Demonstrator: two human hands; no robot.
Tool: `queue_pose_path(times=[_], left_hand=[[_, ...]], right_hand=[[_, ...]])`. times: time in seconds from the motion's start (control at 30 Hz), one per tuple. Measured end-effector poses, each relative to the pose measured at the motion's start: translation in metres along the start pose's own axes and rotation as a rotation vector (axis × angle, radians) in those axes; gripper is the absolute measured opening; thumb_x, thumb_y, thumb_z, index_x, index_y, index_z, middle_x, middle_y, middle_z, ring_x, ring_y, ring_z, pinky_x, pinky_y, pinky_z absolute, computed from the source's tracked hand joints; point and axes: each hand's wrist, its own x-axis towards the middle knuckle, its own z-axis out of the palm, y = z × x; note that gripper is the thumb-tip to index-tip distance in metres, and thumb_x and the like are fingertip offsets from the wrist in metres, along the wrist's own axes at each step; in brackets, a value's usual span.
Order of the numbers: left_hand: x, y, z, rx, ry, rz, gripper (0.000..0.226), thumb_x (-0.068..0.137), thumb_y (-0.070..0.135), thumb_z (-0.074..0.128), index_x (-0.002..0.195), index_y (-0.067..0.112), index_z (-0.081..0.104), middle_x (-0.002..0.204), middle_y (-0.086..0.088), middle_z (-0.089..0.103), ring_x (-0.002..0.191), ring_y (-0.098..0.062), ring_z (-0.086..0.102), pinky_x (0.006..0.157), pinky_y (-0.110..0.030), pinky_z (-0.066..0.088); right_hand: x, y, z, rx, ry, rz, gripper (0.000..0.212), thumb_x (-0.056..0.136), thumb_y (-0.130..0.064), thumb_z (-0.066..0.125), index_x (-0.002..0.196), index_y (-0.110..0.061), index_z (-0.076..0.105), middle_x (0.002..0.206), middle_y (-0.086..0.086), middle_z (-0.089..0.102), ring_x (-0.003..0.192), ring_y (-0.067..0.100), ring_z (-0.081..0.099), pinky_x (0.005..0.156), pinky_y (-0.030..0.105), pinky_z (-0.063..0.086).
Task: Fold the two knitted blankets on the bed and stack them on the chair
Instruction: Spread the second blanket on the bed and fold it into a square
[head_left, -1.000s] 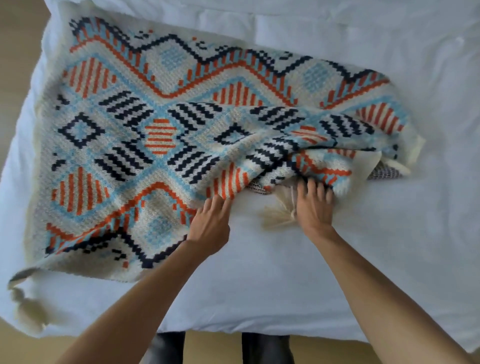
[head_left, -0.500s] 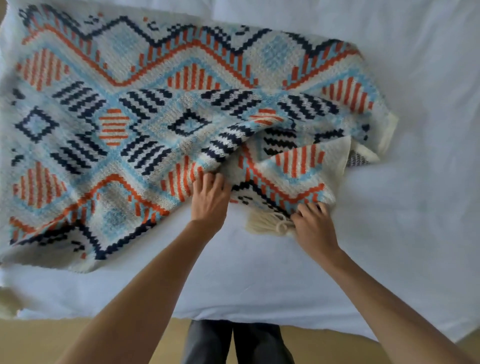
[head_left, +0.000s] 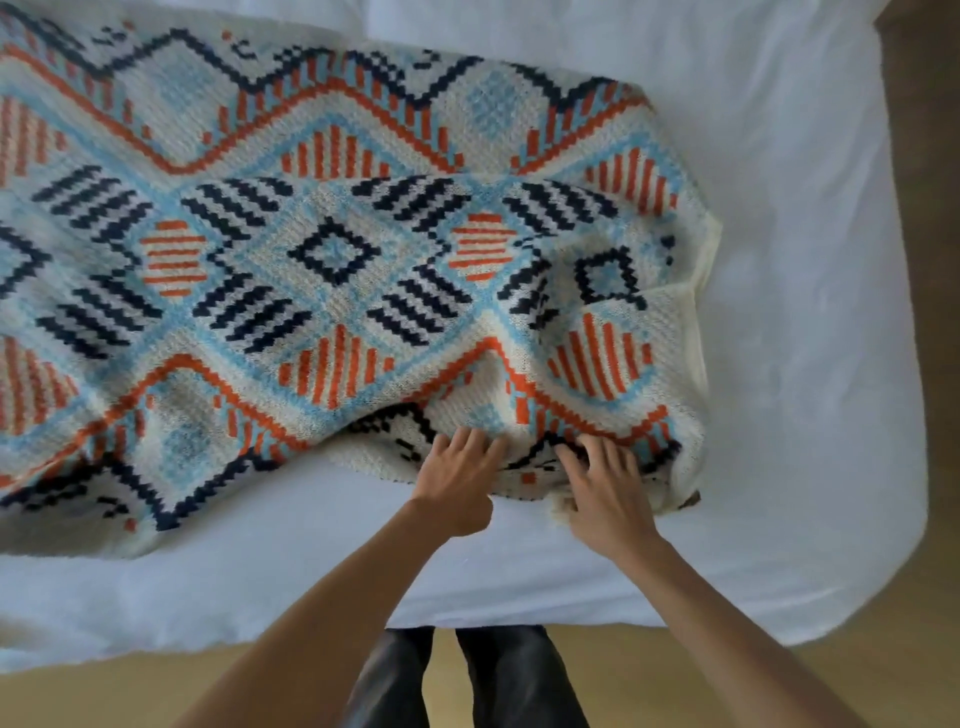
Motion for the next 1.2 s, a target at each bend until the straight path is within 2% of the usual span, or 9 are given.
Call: queue_pose_path(times=[0.23,0.37,0.47,0.57,0.7,0.8,0.93,1.03,1.2], left_hand=[[-0.012,-0.012,0.004,0.099,-0.037,-0.25,0.038,0.09,0.009,0.045,0.128,0.013,0.04,0.131,-0.006,0.044,0.115,-0.025,0.043,0.093,-0.033,0.038],[-0.009,0.034,0.007,-0.043,-0.089,-0.335,0.036,0.093,0.008,0.042,0.129,0.01,0.04,0.134,-0.009,0.042,0.122,-0.027,0.04,0.096,-0.035,0.041],[-0.004,0.084,0.016,-0.091,-0.129,-0.296,0.038,0.093,0.006,0.04,0.131,0.008,0.037,0.136,-0.013,0.04,0.124,-0.029,0.038,0.097,-0.038,0.041],[-0.003,0.111,0.028,-0.117,-0.064,-0.284,0.037,0.093,0.006,0.038,0.13,0.009,0.037,0.134,-0.012,0.04,0.123,-0.028,0.038,0.097,-0.036,0.039],[-0.013,0.108,0.038,-0.119,0.044,-0.305,0.041,0.088,0.007,0.041,0.129,0.012,0.037,0.126,-0.011,0.04,0.116,-0.028,0.039,0.093,-0.036,0.038],[-0.027,0.094,0.04,-0.037,0.072,-0.348,0.044,0.084,0.007,0.046,0.127,0.012,0.038,0.123,-0.011,0.04,0.11,-0.029,0.041,0.088,-0.036,0.039],[-0.057,0.059,0.04,0.1,0.102,-0.5,0.043,0.077,0.005,0.059,0.118,0.011,0.05,0.111,-0.014,0.052,0.097,-0.03,0.051,0.074,-0.037,0.043],[-0.076,0.019,0.046,0.112,0.107,-0.597,0.041,0.085,0.004,0.049,0.125,0.01,0.043,0.119,-0.014,0.046,0.102,-0.031,0.046,0.079,-0.038,0.041],[-0.074,0.015,0.05,-0.16,0.102,-0.428,0.035,0.086,0.005,0.042,0.121,0.008,0.045,0.122,-0.01,0.048,0.108,-0.025,0.046,0.086,-0.033,0.045]], right_hand=[[0.01,0.008,0.003,-0.001,0.147,-0.087,0.025,0.062,0.004,0.076,0.083,-0.006,0.067,0.076,0.011,0.06,0.069,0.028,0.06,0.06,0.035,0.051],[-0.009,0.049,0.006,-0.011,0.128,-0.114,0.023,0.062,0.008,0.073,0.08,-0.005,0.067,0.077,0.011,0.061,0.073,0.032,0.06,0.061,0.039,0.052],[-0.03,0.09,0.005,-0.049,0.091,-0.101,0.026,0.056,0.01,0.075,0.078,-0.003,0.068,0.075,0.013,0.063,0.071,0.034,0.06,0.062,0.043,0.052],[-0.039,0.106,0.003,-0.093,0.029,-0.104,0.027,0.053,0.009,0.074,0.077,-0.002,0.067,0.074,0.014,0.062,0.07,0.034,0.059,0.062,0.042,0.051],[-0.039,0.08,0.006,-0.062,-0.078,-0.154,0.042,0.064,-0.007,0.067,0.105,-0.006,0.059,0.101,0.014,0.057,0.088,0.033,0.053,0.072,0.042,0.044],[-0.038,0.043,0.01,-0.017,-0.062,-0.259,0.052,0.062,-0.011,0.072,0.113,-0.009,0.057,0.109,0.017,0.056,0.092,0.035,0.054,0.073,0.043,0.046],[-0.031,0.0,0.015,-0.028,0.039,-0.344,0.043,0.066,-0.001,0.066,0.108,-0.01,0.06,0.097,0.014,0.059,0.082,0.031,0.056,0.067,0.039,0.048],[-0.026,-0.01,0.021,-0.086,0.062,-0.392,0.032,0.067,0.001,0.068,0.098,-0.007,0.063,0.084,0.011,0.06,0.074,0.027,0.057,0.066,0.036,0.049],[-0.028,-0.015,0.019,-0.081,0.038,-0.375,0.02,0.06,0.005,0.073,0.076,-0.004,0.066,0.07,0.01,0.061,0.062,0.026,0.058,0.056,0.033,0.049]])
